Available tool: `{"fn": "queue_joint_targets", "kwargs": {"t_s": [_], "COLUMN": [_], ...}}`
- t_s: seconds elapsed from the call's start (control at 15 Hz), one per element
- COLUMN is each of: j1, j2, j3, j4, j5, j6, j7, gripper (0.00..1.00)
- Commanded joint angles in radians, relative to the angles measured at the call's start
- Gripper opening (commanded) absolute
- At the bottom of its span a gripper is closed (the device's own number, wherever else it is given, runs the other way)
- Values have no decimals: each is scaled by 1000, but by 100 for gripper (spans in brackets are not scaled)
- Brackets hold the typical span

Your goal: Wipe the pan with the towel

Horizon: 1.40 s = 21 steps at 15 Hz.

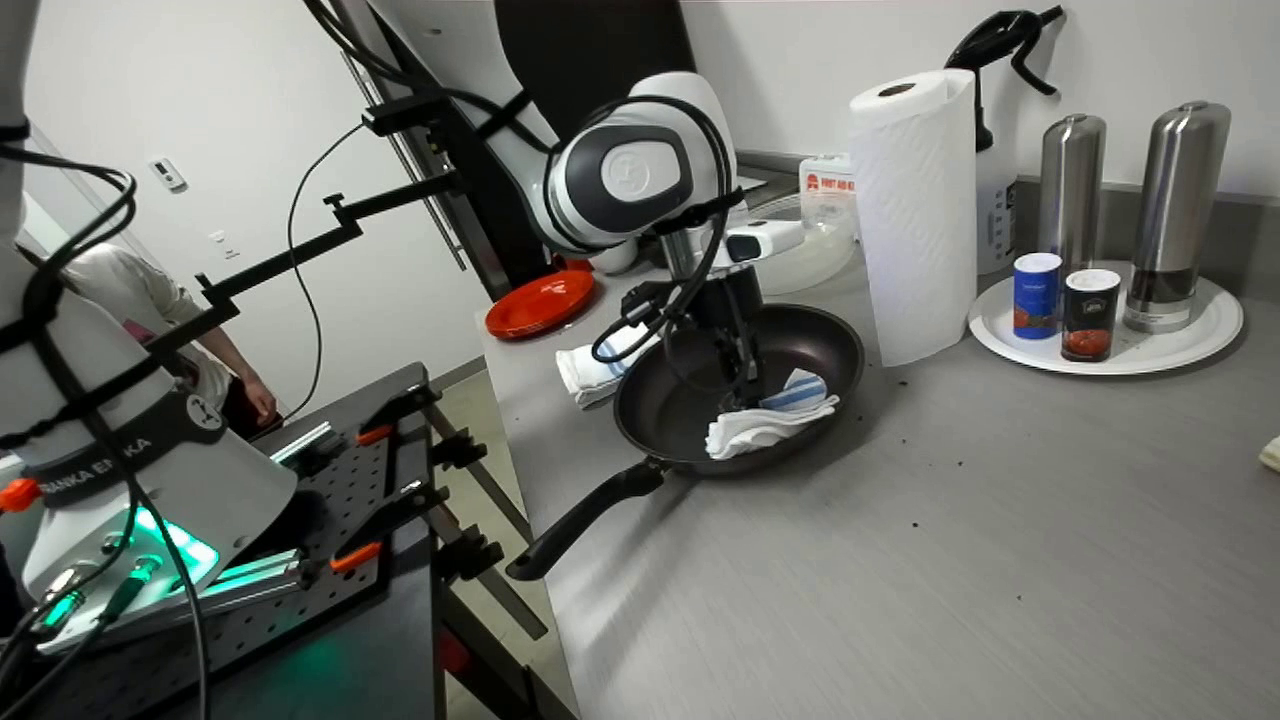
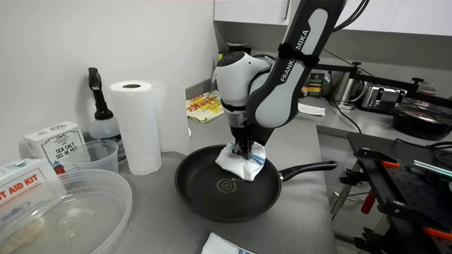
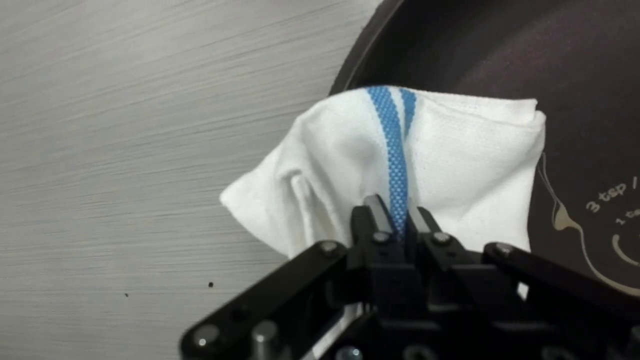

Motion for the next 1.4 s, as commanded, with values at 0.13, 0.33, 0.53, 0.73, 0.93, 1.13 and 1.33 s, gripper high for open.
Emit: {"fn": "queue_joint_targets", "kwargs": {"t_s": [0.13, 0.33, 0.53, 0.73, 0.93, 1.13, 1.33], "j1": [-10, -24, -40, -55, -84, -103, -132], "j2": [32, 32, 24, 19, 10, 2, -9], "j3": [36, 76, 127, 173, 230, 275, 329], "j4": [14, 17, 15, 9, 5, 5, 3], "j5": [44, 87, 144, 196, 248, 287, 340], "j6": [-7, -19, -27, -28, -34, -36, -40], "j7": [-5, -9, -19, -28, -47, -59, -76], "gripper": [2, 2, 2, 2, 2, 2, 2]}}
